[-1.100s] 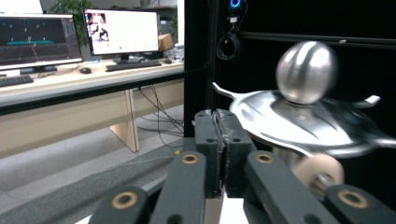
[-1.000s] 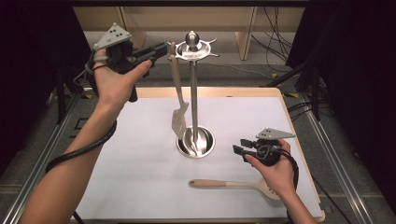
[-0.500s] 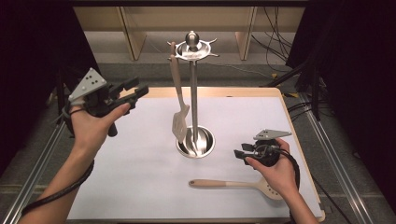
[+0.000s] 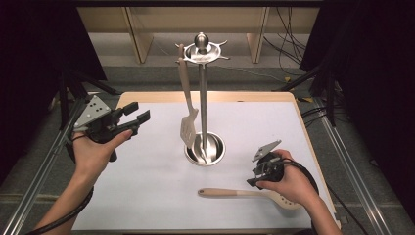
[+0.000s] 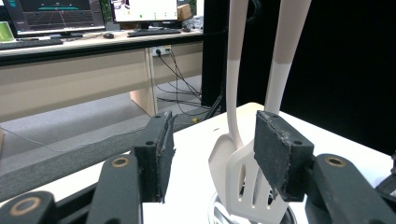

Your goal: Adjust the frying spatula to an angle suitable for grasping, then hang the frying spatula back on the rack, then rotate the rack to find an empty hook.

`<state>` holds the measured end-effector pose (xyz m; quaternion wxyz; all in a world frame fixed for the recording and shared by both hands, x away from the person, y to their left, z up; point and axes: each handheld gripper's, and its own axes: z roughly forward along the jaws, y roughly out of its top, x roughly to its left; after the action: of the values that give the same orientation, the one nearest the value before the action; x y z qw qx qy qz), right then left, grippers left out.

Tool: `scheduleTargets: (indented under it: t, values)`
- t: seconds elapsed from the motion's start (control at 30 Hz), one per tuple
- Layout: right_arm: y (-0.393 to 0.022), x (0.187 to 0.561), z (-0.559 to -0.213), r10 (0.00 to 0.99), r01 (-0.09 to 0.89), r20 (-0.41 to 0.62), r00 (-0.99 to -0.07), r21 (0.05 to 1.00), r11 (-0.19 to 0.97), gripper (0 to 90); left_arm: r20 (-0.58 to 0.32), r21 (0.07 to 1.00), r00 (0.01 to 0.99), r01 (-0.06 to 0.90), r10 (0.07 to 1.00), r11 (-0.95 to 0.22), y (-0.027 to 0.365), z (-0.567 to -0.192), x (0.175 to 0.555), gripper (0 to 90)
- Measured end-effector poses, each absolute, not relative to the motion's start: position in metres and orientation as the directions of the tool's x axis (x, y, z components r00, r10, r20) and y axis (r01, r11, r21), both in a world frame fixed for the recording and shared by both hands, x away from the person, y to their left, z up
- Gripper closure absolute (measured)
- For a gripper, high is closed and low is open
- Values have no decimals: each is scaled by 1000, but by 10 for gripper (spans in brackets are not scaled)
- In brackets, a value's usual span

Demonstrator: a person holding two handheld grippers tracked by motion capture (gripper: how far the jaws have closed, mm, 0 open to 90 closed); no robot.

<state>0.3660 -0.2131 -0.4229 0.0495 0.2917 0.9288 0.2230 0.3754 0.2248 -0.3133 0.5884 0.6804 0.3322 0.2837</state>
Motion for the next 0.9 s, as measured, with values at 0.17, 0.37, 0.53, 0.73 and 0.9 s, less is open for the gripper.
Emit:
scheduleTargets:
  t: [0.17,0.37,0.53,0.73,0.9]
  values:
    - [-209,362,-429,513,472,-6,-858,384,793,519,-2,989,633,114,774,-91,222,-314,371,472]
    - [-208,360,-431,500,463,-8,-866,363,809,504,-15,991,626,116,780,-74,222,-313,375,467]
    - [-210,361,-432,498,467,-1,-867,345,814,508,-24,989,630,128,776,-73,220,-315,373,467]
    - [-203,365,-433,482,451,-7,-876,340,825,511,-20,990,626,121,780,-72,227,-314,370,467]
    - [-198,365,-435,478,448,-5,-879,337,828,511,-36,990,614,127,789,-53,232,-315,374,467]
